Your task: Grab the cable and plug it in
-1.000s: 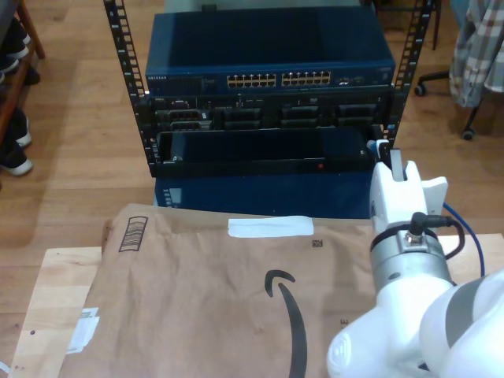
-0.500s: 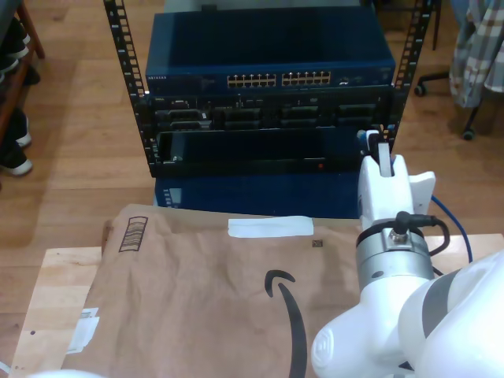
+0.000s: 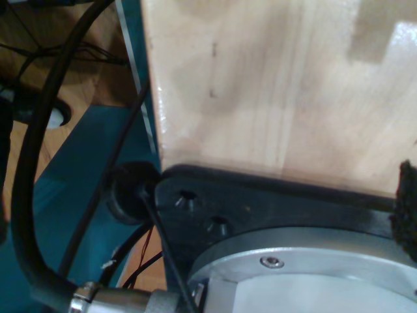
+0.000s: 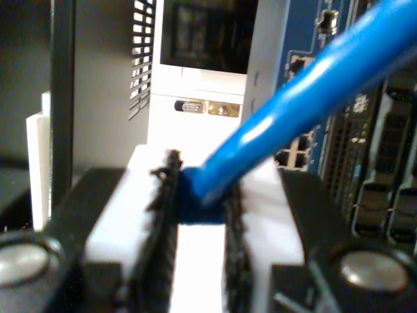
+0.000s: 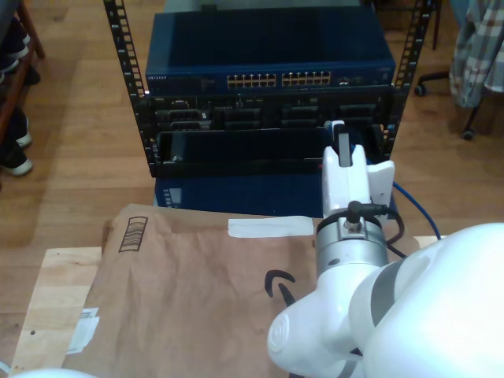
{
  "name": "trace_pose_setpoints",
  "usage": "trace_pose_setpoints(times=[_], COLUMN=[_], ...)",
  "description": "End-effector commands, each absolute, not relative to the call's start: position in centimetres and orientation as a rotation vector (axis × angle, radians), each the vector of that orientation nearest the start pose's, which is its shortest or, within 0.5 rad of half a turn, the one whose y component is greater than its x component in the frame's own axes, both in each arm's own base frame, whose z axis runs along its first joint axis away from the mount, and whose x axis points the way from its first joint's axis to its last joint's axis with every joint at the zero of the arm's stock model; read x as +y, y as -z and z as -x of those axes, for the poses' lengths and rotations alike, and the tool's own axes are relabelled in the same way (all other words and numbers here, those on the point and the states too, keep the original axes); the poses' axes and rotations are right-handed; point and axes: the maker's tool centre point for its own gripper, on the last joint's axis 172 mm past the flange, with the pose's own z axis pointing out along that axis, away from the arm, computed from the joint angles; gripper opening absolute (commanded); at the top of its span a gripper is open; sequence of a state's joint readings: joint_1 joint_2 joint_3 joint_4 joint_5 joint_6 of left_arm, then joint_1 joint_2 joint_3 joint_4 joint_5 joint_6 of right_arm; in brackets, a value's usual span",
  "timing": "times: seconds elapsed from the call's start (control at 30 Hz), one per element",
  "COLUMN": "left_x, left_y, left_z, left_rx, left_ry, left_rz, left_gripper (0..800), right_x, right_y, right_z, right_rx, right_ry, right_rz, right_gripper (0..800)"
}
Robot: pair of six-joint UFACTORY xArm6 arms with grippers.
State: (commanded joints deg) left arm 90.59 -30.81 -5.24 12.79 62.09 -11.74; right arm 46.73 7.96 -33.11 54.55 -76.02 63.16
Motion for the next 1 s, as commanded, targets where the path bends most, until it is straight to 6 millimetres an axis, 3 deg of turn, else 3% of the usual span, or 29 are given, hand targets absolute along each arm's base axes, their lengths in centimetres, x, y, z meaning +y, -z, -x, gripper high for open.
trace_pose_setpoints(times=[0.07, 0.27, 0.33, 0.4, 0.6, 0.73, 1.0], left_x=[11.8, 11.8, 11.8, 11.8, 11.8, 11.8, 11.8], left_y=[-3.5, -3.5, -3.5, -3.5, -3.5, -3.5, -3.5], left_z=[4.6, 4.6, 4.6, 4.6, 4.6, 4.6, 4.6], left_rx=[2.121, 2.121, 2.121, 2.121, 2.121, 2.121, 2.121], left_ry=[0.680, 0.680, 0.680, 0.680, 0.680, 0.680, 0.680], left_rz=[-1.989, -1.989, -1.989, -1.989, -1.989, -1.989, -1.989], left_gripper=[799, 799, 799, 799, 799, 799, 799], right_x=[17.5, 16.9, 18.2, 19.6, 17.6, 19.7, 19.1], right_y=[-34.7, -33.6, -32.9, -33.6, -33.1, -33.1, -33.6], right_z=[-47.1, -47.0, -46.8, -47.2, -47.2, -46.2, -45.9], right_rx=[1.197, 1.223, 1.209, 1.198, 1.280, 1.256, 1.244], right_ry=[1.387, 1.398, 1.383, 1.365, 1.387, 1.355, 1.402], right_rz=[1.216, 1.226, 1.252, 1.232, 1.197, 1.214, 1.245], right_gripper=[0, 0, 0, 0, 0, 0, 0])
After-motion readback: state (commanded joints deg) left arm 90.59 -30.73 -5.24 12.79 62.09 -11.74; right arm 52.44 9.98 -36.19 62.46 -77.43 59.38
